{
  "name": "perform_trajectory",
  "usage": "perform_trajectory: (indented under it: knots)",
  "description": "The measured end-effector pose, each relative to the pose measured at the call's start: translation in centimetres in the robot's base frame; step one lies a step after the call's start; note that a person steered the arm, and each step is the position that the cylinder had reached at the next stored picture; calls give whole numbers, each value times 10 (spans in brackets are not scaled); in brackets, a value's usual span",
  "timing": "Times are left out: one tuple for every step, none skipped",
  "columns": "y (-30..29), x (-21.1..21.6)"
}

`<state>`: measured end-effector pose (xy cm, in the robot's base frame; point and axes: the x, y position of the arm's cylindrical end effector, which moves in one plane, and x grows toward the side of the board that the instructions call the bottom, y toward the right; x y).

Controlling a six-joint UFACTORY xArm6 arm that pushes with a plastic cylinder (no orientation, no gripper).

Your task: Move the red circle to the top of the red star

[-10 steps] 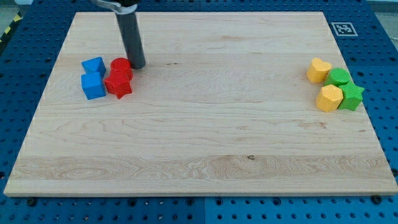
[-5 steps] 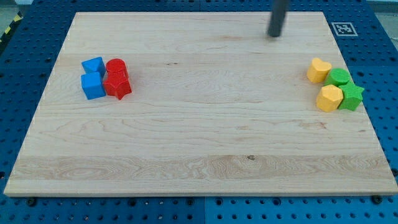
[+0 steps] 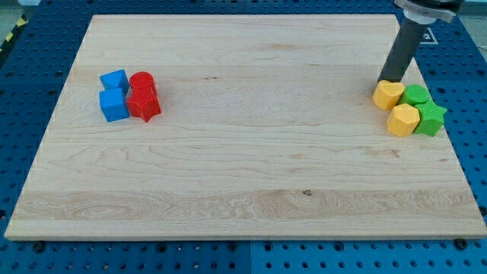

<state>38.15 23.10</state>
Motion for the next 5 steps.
perform_trajectory:
  knots:
    - [-5, 0]
    - [-9, 1]
    - [-9, 3]
    - [-12, 7]
    - [-36, 7]
